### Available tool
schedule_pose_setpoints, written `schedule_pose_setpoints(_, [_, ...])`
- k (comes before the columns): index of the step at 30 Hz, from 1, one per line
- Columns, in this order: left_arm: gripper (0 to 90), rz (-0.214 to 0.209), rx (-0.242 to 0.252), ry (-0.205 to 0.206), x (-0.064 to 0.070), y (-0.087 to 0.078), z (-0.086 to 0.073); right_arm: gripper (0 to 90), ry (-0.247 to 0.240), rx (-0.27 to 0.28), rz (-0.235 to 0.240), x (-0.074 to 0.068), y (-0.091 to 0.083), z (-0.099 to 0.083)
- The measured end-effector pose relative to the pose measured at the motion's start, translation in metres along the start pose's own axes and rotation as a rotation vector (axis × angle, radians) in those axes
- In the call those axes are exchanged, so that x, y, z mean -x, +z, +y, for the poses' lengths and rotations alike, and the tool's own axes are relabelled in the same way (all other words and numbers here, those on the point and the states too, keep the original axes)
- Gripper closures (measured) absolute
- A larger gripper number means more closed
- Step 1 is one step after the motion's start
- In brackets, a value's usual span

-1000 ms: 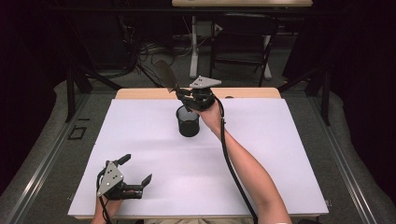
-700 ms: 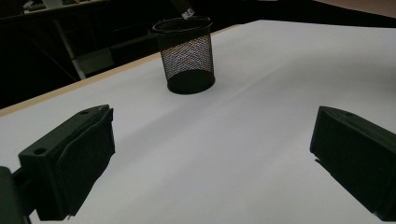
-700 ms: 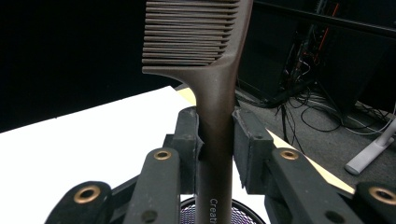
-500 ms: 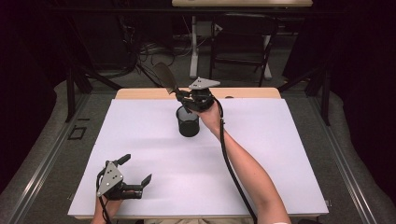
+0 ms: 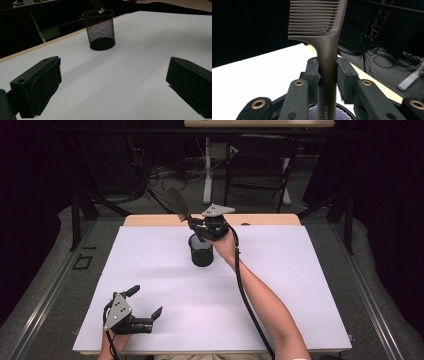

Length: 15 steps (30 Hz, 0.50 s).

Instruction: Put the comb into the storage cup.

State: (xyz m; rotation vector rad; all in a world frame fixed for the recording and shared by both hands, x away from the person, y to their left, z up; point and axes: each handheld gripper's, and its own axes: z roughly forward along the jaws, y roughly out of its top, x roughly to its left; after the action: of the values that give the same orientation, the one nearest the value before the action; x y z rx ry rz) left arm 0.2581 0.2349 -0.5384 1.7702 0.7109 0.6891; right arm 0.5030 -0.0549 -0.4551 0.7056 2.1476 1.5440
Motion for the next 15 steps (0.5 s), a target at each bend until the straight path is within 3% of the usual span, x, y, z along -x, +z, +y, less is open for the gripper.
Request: schedule_pose_setpoints(15, [0.0, 0.0, 0.002, 0.0, 0.0001, -0.0003, 0.0001, 72.6, 0.0, -0.011, 0.004, 0.0002, 0.0019, -0.0045])
